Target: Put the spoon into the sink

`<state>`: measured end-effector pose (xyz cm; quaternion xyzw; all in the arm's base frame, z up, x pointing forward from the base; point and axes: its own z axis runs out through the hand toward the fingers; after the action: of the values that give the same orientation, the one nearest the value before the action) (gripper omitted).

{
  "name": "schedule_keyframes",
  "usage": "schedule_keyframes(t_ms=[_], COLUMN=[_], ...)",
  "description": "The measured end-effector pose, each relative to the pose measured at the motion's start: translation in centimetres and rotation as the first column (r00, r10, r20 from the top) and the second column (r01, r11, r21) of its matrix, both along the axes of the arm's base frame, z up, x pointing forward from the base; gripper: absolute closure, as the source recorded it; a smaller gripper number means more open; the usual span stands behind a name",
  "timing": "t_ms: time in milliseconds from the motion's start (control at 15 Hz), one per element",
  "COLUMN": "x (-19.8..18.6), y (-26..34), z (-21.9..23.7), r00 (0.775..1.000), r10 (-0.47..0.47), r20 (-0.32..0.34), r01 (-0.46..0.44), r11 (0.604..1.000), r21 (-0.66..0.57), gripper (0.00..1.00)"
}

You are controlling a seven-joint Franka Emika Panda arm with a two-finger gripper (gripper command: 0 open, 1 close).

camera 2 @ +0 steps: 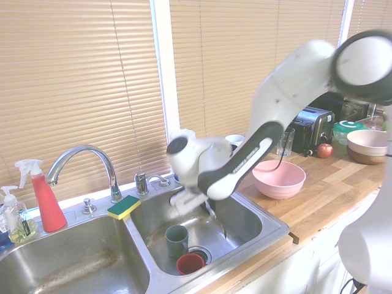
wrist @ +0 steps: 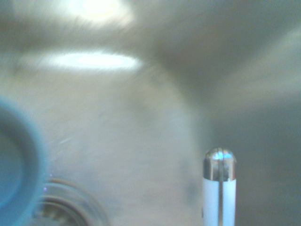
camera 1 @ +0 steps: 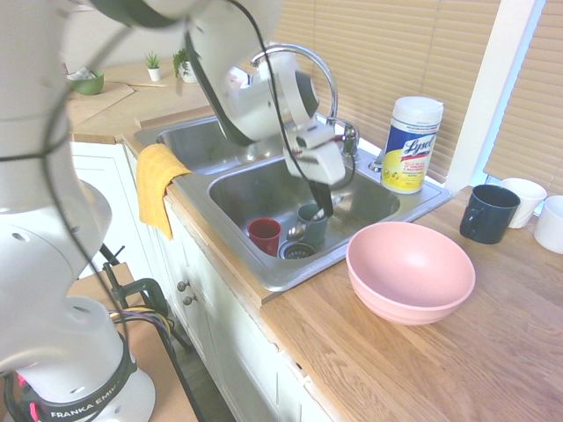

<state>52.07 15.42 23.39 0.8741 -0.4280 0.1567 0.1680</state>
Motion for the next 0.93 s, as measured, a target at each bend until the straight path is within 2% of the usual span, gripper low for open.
schedule_keyframes(t_ms=[133,333,733,800,933], x=[2.6,5.4,5.4,5.3,5.3], y=[1.0,2.1,2.8,2.8,2.6], z=[-3.3,-4.3,-6.1,-6.5,-7.0], r00=[1.0,0.999,0.996,0.995,0.994], r10=[-0.011,-0.03,-0.026,-0.024,-0.018], r20=[-0.025,-0.029,-0.088,-0.097,-0.11], r01=[0.011,0.029,0.023,0.022,0.015], r11=[1.0,1.0,0.999,0.999,1.0], r21=[-0.003,-0.005,-0.028,-0.031,-0.028], gripper=[1.0,1.0,1.0,0.0,0.0])
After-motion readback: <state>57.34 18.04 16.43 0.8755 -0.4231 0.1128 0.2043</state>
